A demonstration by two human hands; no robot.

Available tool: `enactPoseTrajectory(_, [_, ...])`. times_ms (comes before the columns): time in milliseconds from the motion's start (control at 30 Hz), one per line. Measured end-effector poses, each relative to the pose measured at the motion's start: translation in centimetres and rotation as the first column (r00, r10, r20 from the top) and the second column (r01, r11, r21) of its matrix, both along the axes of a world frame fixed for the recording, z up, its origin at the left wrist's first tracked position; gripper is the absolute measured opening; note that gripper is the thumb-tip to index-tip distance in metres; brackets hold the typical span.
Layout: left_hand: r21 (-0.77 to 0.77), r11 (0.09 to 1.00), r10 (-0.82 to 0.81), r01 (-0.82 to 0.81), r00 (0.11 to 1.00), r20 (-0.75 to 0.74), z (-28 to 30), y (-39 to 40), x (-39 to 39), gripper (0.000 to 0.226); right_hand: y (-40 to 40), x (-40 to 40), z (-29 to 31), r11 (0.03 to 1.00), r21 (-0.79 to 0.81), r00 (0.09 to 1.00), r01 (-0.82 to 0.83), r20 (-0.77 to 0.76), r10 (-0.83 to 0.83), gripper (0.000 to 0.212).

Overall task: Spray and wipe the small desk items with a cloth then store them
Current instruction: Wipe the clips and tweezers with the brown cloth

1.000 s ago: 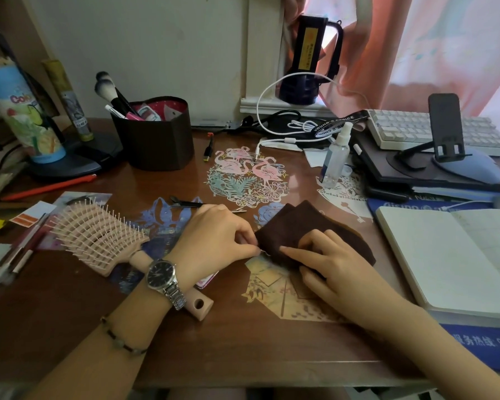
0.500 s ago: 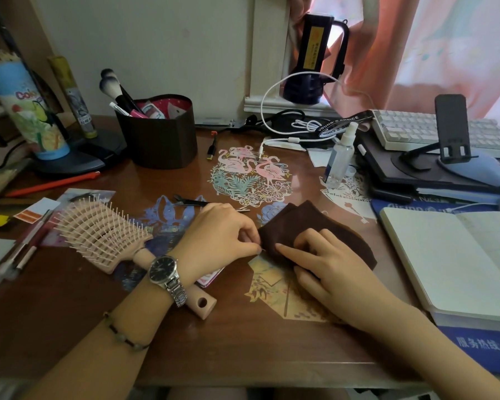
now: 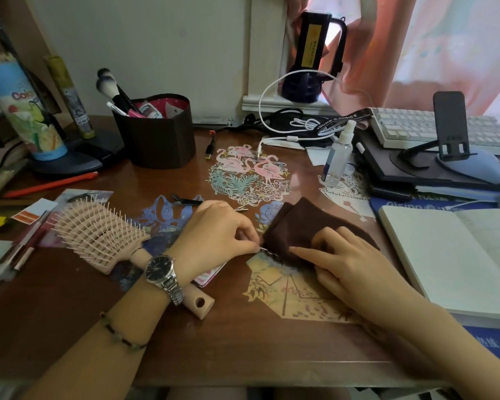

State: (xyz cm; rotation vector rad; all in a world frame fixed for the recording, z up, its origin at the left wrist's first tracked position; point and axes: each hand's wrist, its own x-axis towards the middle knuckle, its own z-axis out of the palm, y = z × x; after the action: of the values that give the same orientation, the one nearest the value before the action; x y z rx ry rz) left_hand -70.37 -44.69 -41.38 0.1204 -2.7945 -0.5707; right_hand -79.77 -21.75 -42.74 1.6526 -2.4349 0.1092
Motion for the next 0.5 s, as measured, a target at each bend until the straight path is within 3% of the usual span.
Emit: enactPoseTrajectory(500, [-0.014,1.0,0.009,-0.01,1.0,-0.01,0.0,0.1,-0.1,0.012,-2.5,1.0,0.1,1.0,-0.014,1.0,-0.004,0.028,0.004,0.047])
